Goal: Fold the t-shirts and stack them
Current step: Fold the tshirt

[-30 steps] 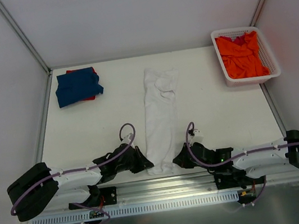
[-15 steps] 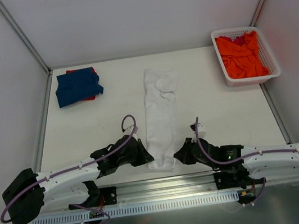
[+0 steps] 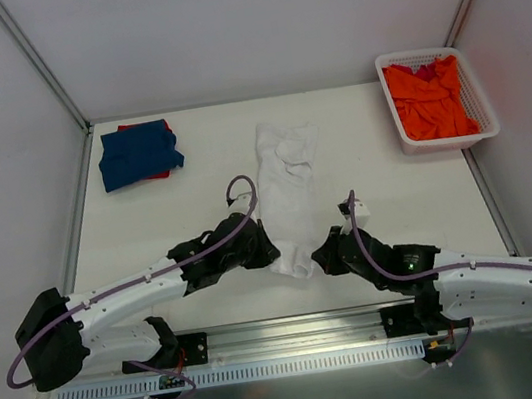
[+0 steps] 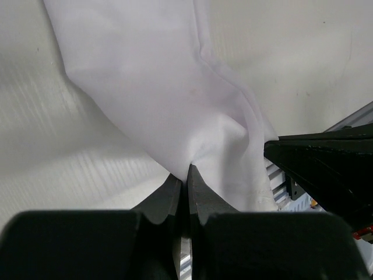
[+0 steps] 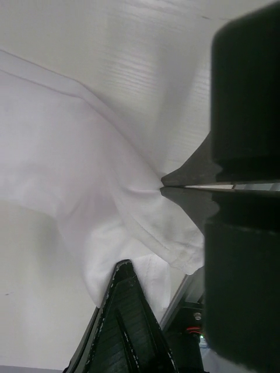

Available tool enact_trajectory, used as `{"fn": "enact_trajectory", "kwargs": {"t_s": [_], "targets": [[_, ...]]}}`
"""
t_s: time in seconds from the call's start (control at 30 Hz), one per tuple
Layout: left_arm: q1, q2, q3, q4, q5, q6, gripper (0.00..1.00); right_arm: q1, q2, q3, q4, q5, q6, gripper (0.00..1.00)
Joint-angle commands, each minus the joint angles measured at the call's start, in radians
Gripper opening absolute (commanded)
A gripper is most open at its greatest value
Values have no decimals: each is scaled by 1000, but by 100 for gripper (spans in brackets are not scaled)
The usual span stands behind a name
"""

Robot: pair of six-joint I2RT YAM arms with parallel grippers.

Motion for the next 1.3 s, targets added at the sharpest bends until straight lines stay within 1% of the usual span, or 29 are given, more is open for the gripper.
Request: {"fn": "enact_trajectory", "kwargs": {"t_s": [0.0, 0.27, 0.4, 0.6, 0.9, 1.03, 1.27], "targets": [[34, 31, 78, -17, -40, 87, 0, -50, -11, 72, -61, 24, -85, 0], [132, 100, 159, -15, -12, 168, 0, -206, 3, 132, -84, -60, -222, 0], [186, 130, 190, -14, 5, 200, 0, -303, 42, 163, -84, -110, -275, 0], [257, 207, 241, 6, 48, 243, 0, -401, 117, 215, -66, -171, -352, 0], [310, 353, 337, 38, 95, 279, 0, -499, 265, 264, 11, -257, -403, 0], [339, 393, 370, 44, 112, 294, 0, -542, 315, 289, 43, -297, -427, 0], [405, 451, 416, 51, 137, 326, 0, -617, 458, 371, 72, -366, -481, 0]]}}
